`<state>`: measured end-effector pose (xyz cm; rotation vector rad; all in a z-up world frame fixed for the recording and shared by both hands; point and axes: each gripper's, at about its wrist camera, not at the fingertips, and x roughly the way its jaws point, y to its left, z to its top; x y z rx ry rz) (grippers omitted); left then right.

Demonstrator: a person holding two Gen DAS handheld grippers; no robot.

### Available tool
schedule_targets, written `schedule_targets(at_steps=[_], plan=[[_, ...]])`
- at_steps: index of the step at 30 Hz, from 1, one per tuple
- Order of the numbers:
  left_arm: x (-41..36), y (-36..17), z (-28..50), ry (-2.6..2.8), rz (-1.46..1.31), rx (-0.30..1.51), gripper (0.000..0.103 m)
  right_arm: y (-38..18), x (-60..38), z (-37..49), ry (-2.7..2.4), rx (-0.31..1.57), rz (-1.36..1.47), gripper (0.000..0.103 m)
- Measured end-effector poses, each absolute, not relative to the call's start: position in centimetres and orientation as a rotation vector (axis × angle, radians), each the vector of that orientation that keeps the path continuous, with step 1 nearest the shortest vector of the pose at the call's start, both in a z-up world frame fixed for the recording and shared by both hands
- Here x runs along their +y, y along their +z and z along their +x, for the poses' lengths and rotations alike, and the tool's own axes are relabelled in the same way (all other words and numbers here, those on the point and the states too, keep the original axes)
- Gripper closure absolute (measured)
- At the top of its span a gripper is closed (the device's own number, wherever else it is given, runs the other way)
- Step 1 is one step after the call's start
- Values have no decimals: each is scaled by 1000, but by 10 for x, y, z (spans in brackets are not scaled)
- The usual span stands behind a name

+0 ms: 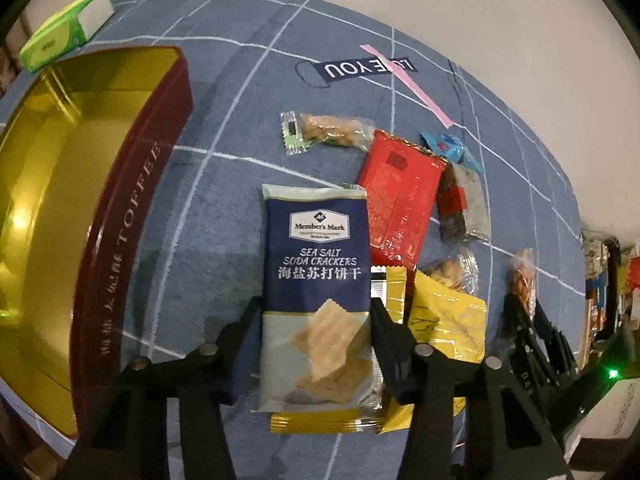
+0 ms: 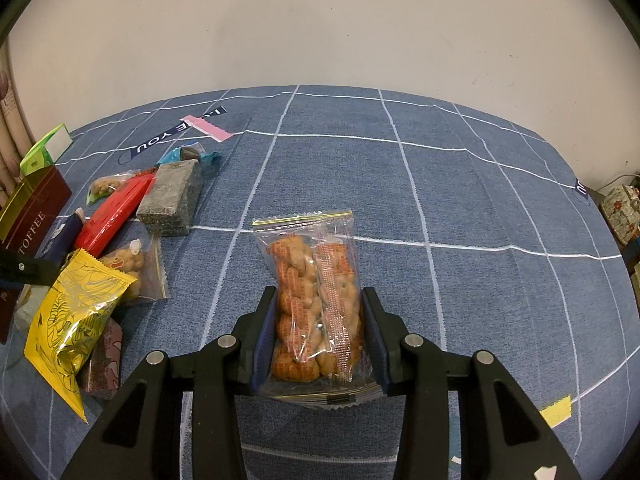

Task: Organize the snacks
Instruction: 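Grasp the blue Member's Mark cracker pack with the left gripper, then carry the cracker pack into the gold tin and release it with the left gripper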

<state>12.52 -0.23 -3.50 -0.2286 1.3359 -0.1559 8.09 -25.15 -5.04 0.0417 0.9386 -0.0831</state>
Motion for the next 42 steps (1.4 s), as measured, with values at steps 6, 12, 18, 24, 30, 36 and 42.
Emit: schedule_targets(at_steps=[6,12,18,24,30,36,42], plan=[[-5,-32,121,-161,-181,1326,52,-51,-251,81,-83,938,42,65],[-8,-21,118,-184,-132,1297,52,-51,-251,81,-83,938,42,65],[1,-7,113,-189,-97,1270,52,-51,-251,81,-82,938,42,65],[27,11,107,-167,-65,1242,52,-51,-251,81,-81,937,41,65],[60,28,101,-123,5,1191,52,-51,-251,81,-81,937,41,65],[100,28,103,-53,94,1186,52,-51,-251,81,-82,937,40,65],[136,7,108,7,157,1228,52,-51,-251,80,-83,937,38,65]])
